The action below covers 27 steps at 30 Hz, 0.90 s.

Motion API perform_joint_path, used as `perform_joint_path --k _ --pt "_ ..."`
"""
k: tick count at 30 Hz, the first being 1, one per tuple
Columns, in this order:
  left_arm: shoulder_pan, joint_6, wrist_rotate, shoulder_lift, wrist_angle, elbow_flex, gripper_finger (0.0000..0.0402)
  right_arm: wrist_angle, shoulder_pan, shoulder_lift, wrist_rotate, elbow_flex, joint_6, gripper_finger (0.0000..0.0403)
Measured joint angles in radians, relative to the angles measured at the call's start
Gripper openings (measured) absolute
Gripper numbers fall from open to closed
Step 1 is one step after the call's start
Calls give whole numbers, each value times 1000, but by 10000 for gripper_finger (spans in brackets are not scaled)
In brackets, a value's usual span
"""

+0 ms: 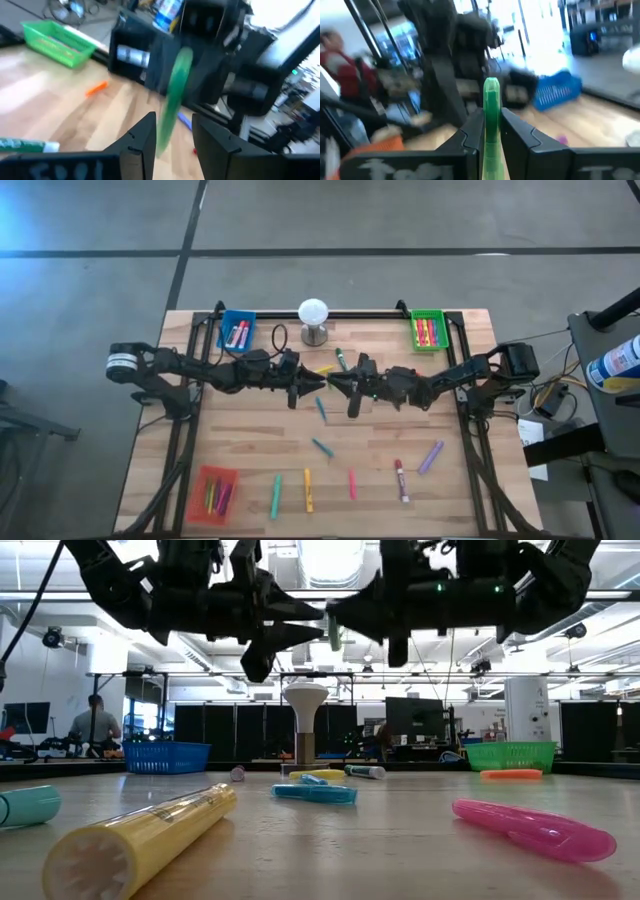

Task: Pick & Place Markers
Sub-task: Put the green pen into the orange bin

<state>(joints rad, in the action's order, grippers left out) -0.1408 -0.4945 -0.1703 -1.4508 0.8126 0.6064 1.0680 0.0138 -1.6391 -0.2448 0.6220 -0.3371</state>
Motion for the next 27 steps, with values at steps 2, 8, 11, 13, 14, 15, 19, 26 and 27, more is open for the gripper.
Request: perform_joint_path --k 2,8,11,13,14,15,19,26,27 --pt "0 0 -28 -1 -1 2 119 38 -1 1 -1 0 0 45" --pt "0 0 -30 -1 -2 5 119 71 -1 0 15 14 -4 45" --pt "0 -1 -26 -1 -3 5 119 68 -1 0 15 20 -7 45" --pt "0 -2 -26 -1 -3 5 119 71 -1 0 17 28 -7 45" --pt "0 -1 -26 -1 -3 5 119 72 0 0 18 30 -7 45" --pt "0 0 -26 -1 -3 6 119 72 1 0 19 31 -7 45" --pt "0 4 -25 -1 -4 19 119 71 1 0 38 42 -15 45" --pt "0 49 -23 -1 -6 45 119 72 5 0 43 45 -30 45" --pt "0 57 -24 -1 -8 48 119 72 6 0 42 45 -30 45"
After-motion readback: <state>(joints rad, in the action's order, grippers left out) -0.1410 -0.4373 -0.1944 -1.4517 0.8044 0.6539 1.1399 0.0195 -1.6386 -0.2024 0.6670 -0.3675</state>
